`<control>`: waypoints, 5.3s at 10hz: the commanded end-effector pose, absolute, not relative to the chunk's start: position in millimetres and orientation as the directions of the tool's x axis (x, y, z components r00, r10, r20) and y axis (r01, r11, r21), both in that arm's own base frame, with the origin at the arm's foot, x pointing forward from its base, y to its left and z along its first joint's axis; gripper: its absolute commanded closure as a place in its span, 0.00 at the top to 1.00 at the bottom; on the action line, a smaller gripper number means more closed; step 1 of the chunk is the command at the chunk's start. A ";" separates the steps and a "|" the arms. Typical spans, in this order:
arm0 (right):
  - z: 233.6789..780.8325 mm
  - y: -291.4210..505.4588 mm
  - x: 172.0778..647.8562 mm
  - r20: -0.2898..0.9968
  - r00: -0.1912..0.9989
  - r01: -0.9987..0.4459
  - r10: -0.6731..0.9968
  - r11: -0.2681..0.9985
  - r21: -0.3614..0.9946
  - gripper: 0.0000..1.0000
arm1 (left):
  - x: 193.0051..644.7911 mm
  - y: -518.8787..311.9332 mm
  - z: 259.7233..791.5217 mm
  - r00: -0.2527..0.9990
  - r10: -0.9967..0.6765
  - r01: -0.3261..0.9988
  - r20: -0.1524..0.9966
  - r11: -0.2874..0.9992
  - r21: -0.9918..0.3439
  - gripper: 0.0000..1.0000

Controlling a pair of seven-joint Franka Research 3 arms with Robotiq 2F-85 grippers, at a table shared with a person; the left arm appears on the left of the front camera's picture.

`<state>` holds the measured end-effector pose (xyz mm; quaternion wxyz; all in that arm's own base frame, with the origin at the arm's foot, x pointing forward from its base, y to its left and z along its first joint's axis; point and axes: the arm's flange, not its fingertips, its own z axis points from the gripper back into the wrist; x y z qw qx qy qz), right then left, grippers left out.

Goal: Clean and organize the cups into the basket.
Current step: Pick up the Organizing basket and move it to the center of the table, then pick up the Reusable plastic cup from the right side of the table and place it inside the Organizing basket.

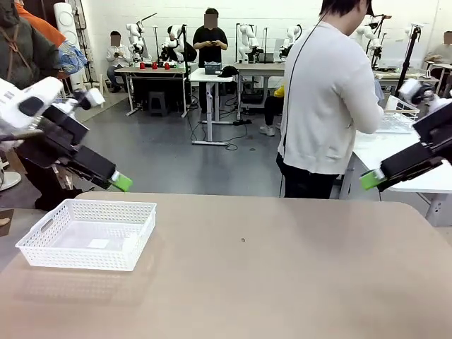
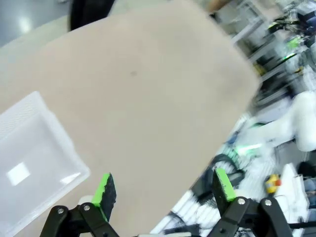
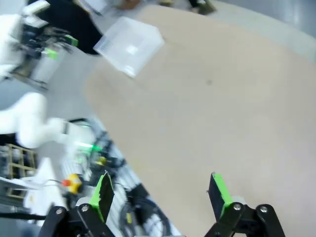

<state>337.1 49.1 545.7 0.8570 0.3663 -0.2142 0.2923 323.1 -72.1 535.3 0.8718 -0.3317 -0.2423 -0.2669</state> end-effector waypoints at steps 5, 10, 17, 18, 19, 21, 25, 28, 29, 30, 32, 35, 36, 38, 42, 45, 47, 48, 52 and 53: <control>482.4 -102.3 383.7 0.218 0.973 -0.204 -0.074 0.163 0.965 1.00 | 341.8 86.1 503.9 0.876 0.341 0.274 0.342 0.232 -0.933 1.00; 448.6 -204.5 352.8 0.191 0.936 -0.148 -0.296 0.163 0.975 1.00 | 321.3 170.7 453.8 0.881 0.405 0.135 0.245 0.281 -0.950 1.00; 452.9 -245.4 315.3 0.201 0.900 -0.158 -0.388 0.139 0.978 1.00 | 293.3 209.4 456.4 0.828 0.493 0.083 0.267 0.364 -0.928 1.00; 452.9 -245.4 315.3 0.201 0.900 -0.158 -0.388 0.139 0.978 1.00 | 293.3 209.4 456.4 0.828 0.493 0.083 0.267 0.364 -0.928 1.00; 452.9 -245.4 315.3 0.201 0.900 -0.158 -0.388 0.139 0.978 1.00 | 293.3 209.4 456.4 0.828 0.493 0.083 0.267 0.364 -0.928 1.00; 452.9 -245.4 315.3 0.201 0.900 -0.158 -0.388 0.139 0.978 1.00 | 293.3 209.4 456.4 0.828 0.493 0.083 0.267 0.364 -0.928 1.00; 452.9 -245.4 315.3 0.201 0.900 -0.158 -0.388 0.139 0.978 1.00 | 293.3 209.4 456.4 0.828 0.493 0.083 0.267 0.364 -0.928 1.00; 452.9 -245.4 315.3 0.201 0.900 -0.158 -0.388 0.139 0.978 1.00 | 293.3 209.4 456.4 0.828 0.493 0.083 0.267 0.364 -0.928 1.00; 452.9 -245.4 315.3 0.201 0.900 -0.158 -0.388 0.139 0.978 1.00 | 293.3 209.4 456.4 0.828 0.493 0.083 0.267 0.364 -0.928 1.00; 452.9 -245.4 315.3 0.201 0.900 -0.158 -0.388 0.139 0.978 1.00 | 293.3 209.4 456.4 0.828 0.493 0.083 0.267 0.364 -0.928 1.00; 452.9 -245.4 315.3 0.201 0.900 -0.158 -0.388 0.139 0.978 1.00 | 293.3 209.4 456.4 0.828 0.493 0.083 0.267 0.364 -0.928 1.00; 452.9 -245.4 315.3 0.201 0.900 -0.158 -0.388 0.139 0.978 1.00 | 293.3 209.4 456.4 0.828 0.493 0.083 0.267 0.364 -0.928 1.00; 452.9 -245.4 315.3 0.201 0.900 -0.158 -0.388 0.139 0.978 1.00 | 293.3 209.4 456.4 0.828 0.493 0.083 0.267 0.364 -0.928 1.00; 452.9 -245.4 315.3 0.201 0.900 -0.158 -0.388 0.139 0.978 1.00 | 293.3 209.4 456.4 0.828 0.493 0.083 0.267 0.364 -0.928 1.00; 452.9 -245.4 315.3 0.201 0.900 -0.158 -0.388 0.139 0.978 1.00 | 293.3 209.4 456.4 0.828 0.493 0.083 0.267 0.364 -0.928 1.00; 452.9 -245.4 315.3 0.201 0.900 -0.158 -0.388 0.139 0.978 1.00 | 293.3 209.4 456.4 0.828 0.493 0.083 0.267 0.364 -0.928 1.00; 452.9 -245.4 315.3 0.201 0.900 -0.158 -0.388 0.139 0.978 1.00 | 293.3 209.4 456.4 0.828 0.493 0.083 0.267 0.364 -0.928 1.00; 452.9 -245.4 315.3 0.201 0.900 -0.158 -0.388 0.139 0.978 1.00 | 293.3 209.4 456.4 0.828 0.493 0.083 0.267 0.364 -0.928 1.00; 452.9 -245.4 315.3 0.201 0.900 -0.158 -0.388 0.139 0.978 1.00 | 293.3 209.4 456.4 0.828 0.493 0.083 0.267 0.364 -0.928 1.00; 452.9 -245.4 315.3 0.201 0.900 -0.158 -0.388 0.139 0.978 1.00 | 293.3 209.4 456.4 0.828 0.493 0.083 0.267 0.364 -0.928 1.00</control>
